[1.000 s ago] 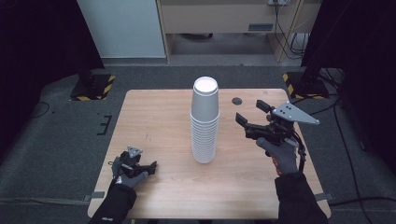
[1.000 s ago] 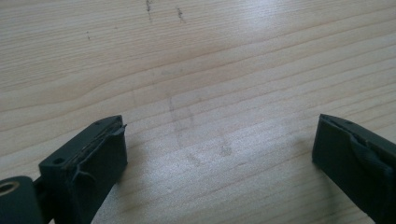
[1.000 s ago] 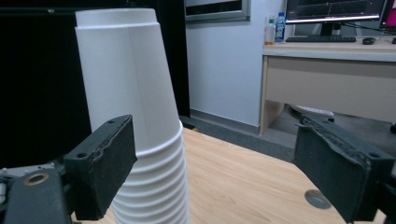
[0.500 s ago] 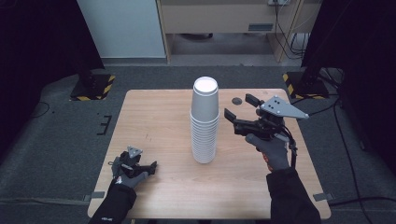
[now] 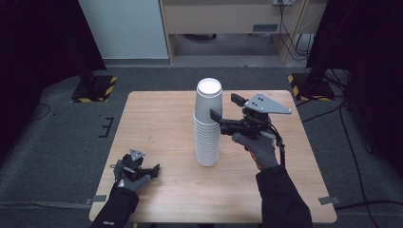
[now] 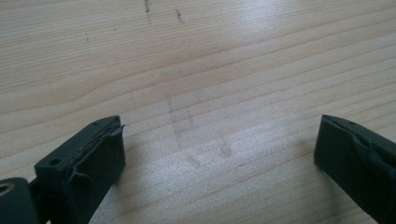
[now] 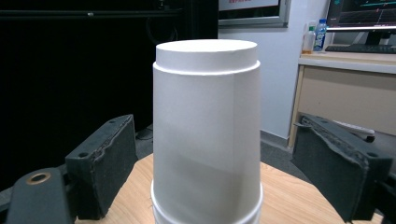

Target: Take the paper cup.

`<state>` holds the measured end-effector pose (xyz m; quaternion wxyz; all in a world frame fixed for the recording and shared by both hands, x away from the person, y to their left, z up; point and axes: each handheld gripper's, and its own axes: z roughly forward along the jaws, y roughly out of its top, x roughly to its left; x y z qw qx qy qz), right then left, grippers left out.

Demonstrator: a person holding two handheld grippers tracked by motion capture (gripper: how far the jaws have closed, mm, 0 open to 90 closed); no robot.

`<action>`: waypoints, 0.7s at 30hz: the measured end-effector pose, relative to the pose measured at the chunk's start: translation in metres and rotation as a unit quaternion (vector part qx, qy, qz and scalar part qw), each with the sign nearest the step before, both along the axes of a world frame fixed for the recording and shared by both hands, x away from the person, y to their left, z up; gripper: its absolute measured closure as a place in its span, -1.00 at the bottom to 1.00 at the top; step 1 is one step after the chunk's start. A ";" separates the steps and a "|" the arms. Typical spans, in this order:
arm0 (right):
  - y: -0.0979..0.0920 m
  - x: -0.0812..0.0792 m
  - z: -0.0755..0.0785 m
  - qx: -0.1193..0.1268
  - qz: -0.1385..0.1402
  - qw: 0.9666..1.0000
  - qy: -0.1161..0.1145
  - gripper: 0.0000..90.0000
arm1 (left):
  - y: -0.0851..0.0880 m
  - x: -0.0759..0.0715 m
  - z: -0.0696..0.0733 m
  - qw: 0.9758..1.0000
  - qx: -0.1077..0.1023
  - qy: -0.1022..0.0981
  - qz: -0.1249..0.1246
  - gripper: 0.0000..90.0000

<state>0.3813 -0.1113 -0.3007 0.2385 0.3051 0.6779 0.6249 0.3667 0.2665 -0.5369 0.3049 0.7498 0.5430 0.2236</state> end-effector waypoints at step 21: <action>0.030 0.027 -0.011 -0.001 0.001 1.000 0.021 -0.71 | 0.000 0.000 0.000 1.000 0.000 0.000 0.000 -0.99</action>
